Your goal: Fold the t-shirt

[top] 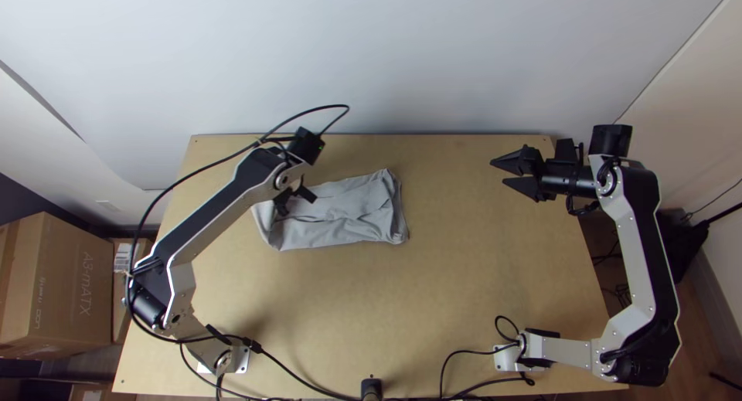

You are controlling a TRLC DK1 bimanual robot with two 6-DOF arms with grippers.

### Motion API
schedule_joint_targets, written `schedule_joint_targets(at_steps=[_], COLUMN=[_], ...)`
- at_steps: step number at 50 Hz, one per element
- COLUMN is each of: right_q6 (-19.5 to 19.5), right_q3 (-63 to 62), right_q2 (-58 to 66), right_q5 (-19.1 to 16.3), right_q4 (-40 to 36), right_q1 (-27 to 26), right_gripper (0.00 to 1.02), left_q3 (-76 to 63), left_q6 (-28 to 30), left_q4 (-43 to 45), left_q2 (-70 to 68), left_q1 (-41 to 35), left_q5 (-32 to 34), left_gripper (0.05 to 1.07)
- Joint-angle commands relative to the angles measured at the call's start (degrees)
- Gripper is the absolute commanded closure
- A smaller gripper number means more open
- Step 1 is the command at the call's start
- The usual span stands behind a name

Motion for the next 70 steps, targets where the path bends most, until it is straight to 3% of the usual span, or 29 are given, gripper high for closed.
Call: schedule_joint_targets(at_steps=[1, 9, 21, 38, 47, 48, 50, 52, 55, 56, 63, 70], right_q6=[-1.13, -1.40, -2.45, -3.42, -3.59, -3.68, -3.68, -3.68, -3.68, -3.68, -3.68, -3.33], right_q3=[-1.75, -3.16, -6.15, -13.71, -17.84, -18.37, -19.86, -21.27, -23.29, -23.82, -24.52, -22.32], right_q2=[-2.03, -2.91, -4.49, -6.87, -6.87, -6.87, -6.87, -6.78, -6.43, -6.25, -2.91, 2.45], right_q5=[0.11, 0.02, 0.02, 0.11, 0.11, 0.20, 0.38, 0.55, 1.43, 1.52, 2.05, 3.36], right_q4=[-0.21, -0.21, -0.21, 1.11, 2.61, 2.96, 3.75, 4.72, 6.65, 7.09, 9.11, 11.04], right_q1=[-0.60, -0.96, -2.71, -3.24, -3.42, -3.50, -3.50, -3.50, -3.42, -3.33, -2.54, 0.98], right_gripper=[0.04, 0.04, 0.04, 0.04, 0.04, 0.04, 0.04, 0.04, 0.04, 0.04, 0.04, 0.04], left_q3=[5.76, 15.78, 31.95, 34.15, 35.47, 35.47, 35.47, 35.47, 35.38, 35.38, 35.38, 35.29], left_q6=[-1.25, -1.77, -6.17, -6.70, -6.17, -5.99, -5.29, -4.94, -4.85, -4.23, 1.57, 2.44], left_q4=[-1.47, -4.90, -13.25, -7.71, 0.11, 1.34, 4.86, 8.82, 15.50, 17.17, 22.70, 24.11], left_q2=[3.57, 11.31, 24.23, 33.98, 36.35, 36.35, 36.27, 35.91, 35.04, 34.68, 31.96, 28.00], left_q1=[-3.34, -8.18, -13.01, -18.99, -21.01, -21.45, -22.15, -22.68, -23.12, -23.29, -24.61, -25.05], left_q5=[-1.55, -5.24, -5.68, -6.03, -5.94, -5.85, -5.85, -5.85, -5.85, -5.85, -5.85, -5.94], left_gripper=[1.05, 1.05, 1.05, 1.05, 1.04, 1.02, 0.90, 0.68, 0.16, 0.07, 0.09, 0.09])
